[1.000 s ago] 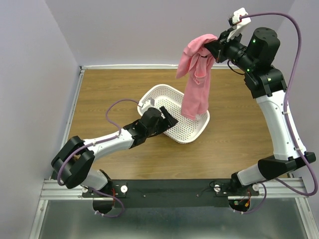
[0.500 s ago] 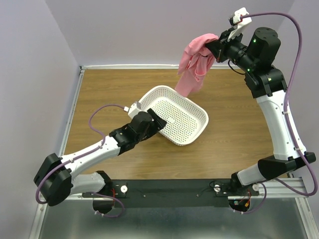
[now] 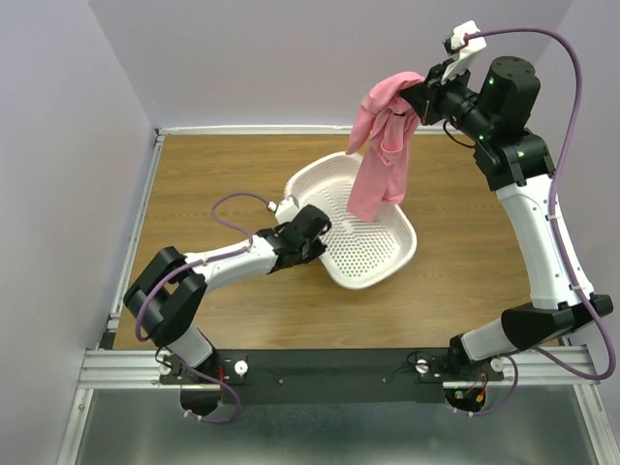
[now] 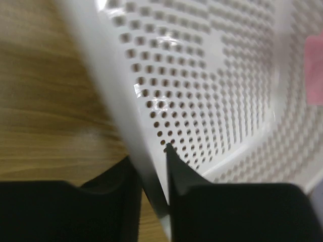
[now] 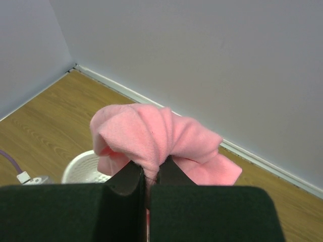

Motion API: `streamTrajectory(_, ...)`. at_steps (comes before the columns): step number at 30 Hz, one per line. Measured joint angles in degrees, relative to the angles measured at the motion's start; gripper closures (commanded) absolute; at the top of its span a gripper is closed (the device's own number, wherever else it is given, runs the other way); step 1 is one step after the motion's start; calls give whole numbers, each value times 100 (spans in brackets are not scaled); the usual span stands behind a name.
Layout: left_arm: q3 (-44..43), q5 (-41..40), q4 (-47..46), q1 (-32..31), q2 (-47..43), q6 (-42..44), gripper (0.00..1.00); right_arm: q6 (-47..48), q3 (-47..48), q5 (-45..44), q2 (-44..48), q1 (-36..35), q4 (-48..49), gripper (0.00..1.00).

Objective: Fold and stack the t-shirts

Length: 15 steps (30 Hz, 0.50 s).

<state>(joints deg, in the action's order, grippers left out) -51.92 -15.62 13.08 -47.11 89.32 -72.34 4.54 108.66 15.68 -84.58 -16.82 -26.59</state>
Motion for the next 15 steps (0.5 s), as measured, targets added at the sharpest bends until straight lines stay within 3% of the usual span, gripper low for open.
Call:
streamTrajectory(4,-570,-170,358,205,190,621,100,2,-59,0,48,46,0,99)
streamTrajectory(7,-656,-472,603,560,151,1272,100,4,-118,0,166,98,2,99)
streamTrajectory(15,-601,-839,826,2848,-527,4072,100,7,-496,2,619,168,120,99)
